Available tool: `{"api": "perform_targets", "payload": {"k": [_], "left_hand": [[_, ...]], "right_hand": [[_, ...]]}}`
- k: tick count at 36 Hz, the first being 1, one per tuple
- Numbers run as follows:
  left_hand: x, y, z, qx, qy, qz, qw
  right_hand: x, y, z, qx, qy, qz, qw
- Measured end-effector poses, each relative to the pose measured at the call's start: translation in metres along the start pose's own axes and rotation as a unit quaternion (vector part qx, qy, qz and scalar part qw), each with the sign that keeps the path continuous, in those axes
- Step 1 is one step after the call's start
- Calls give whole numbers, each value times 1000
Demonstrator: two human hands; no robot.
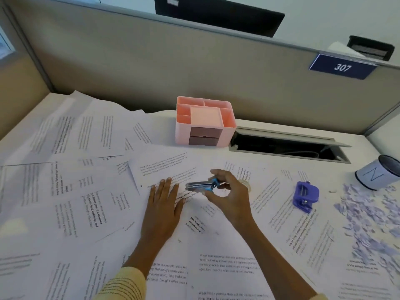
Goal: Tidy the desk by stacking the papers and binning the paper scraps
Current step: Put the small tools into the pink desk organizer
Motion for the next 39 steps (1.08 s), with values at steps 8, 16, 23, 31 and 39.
{"api": "perform_targets", "payload": {"k": [8,16,23,31,39], "left_hand": [[1,1,4,14,-22,-6,1000],[3,2,5,33,-26,-1,999],[6,5,5,60,-31,0,998],[6,4,4,57,-31,-5,998],[5,3,5,59,-30,-4,998]], "right_hand": [[-77,12,-100,73,79,-59,992],[-84,-32,-177,79,86,-2,993],[-78,-62,-193,43,111,70,990],[-67,-78,-201,1,109,89,990],[-64,-93,-201,-62,103,126,985]]}}
Point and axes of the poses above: each hand's wrist, its own z-axis away from the middle knuckle, its own y-axis out of the back of the hand, x = y × z, the point moved 8 cm from there along -z, towards the middle knuckle, and after that the axes turned 11 degrees about x, right-handed, at the moved point
